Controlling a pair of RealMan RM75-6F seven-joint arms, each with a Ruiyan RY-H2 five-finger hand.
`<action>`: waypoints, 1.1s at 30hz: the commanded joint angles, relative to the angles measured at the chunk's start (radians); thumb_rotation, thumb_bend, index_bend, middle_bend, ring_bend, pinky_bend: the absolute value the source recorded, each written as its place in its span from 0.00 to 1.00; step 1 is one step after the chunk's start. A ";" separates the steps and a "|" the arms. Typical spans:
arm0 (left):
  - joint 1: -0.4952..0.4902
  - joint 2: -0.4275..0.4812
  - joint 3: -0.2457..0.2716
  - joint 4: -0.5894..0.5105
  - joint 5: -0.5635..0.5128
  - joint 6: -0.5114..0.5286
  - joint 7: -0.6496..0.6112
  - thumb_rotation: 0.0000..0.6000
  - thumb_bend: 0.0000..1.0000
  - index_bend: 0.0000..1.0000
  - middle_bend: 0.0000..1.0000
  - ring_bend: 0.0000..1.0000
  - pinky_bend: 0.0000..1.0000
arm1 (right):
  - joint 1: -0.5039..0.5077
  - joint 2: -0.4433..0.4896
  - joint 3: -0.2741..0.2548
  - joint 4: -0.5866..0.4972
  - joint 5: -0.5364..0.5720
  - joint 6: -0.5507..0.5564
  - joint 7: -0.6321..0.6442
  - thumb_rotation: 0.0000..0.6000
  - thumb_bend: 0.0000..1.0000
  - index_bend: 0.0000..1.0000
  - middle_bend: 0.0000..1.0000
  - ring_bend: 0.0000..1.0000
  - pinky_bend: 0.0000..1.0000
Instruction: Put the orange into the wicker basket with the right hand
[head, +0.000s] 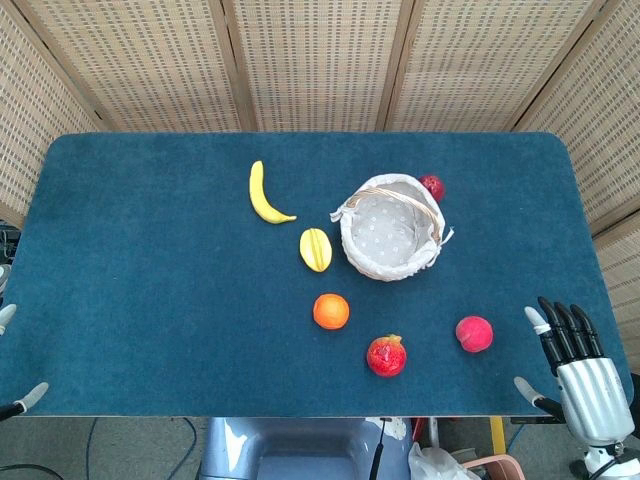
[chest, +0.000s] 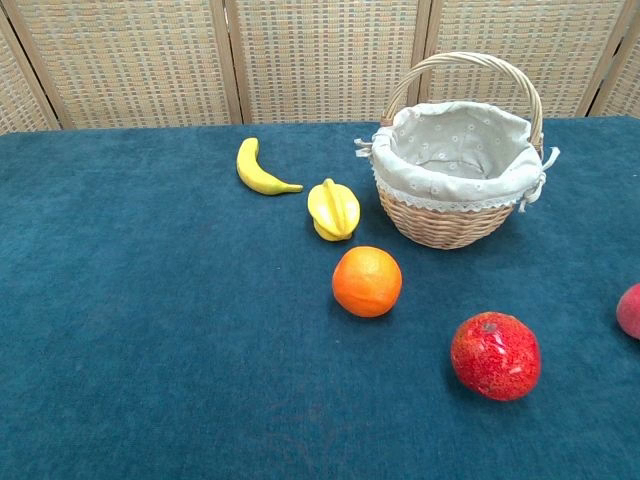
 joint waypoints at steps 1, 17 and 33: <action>0.000 0.000 0.000 0.001 -0.002 -0.002 -0.002 1.00 0.00 0.00 0.00 0.00 0.00 | 0.001 0.002 0.000 0.000 0.002 -0.003 0.002 1.00 0.00 0.00 0.00 0.00 0.00; -0.039 -0.001 -0.032 -0.029 -0.090 -0.080 0.020 1.00 0.00 0.00 0.00 0.00 0.00 | 0.330 0.089 0.072 -0.100 -0.093 -0.381 0.182 1.00 0.00 0.01 0.00 0.00 0.00; -0.118 -0.034 -0.085 -0.048 -0.265 -0.226 0.121 1.00 0.00 0.00 0.00 0.00 0.00 | 0.841 -0.327 0.245 0.078 0.320 -1.053 -0.180 1.00 0.00 0.12 0.02 0.00 0.03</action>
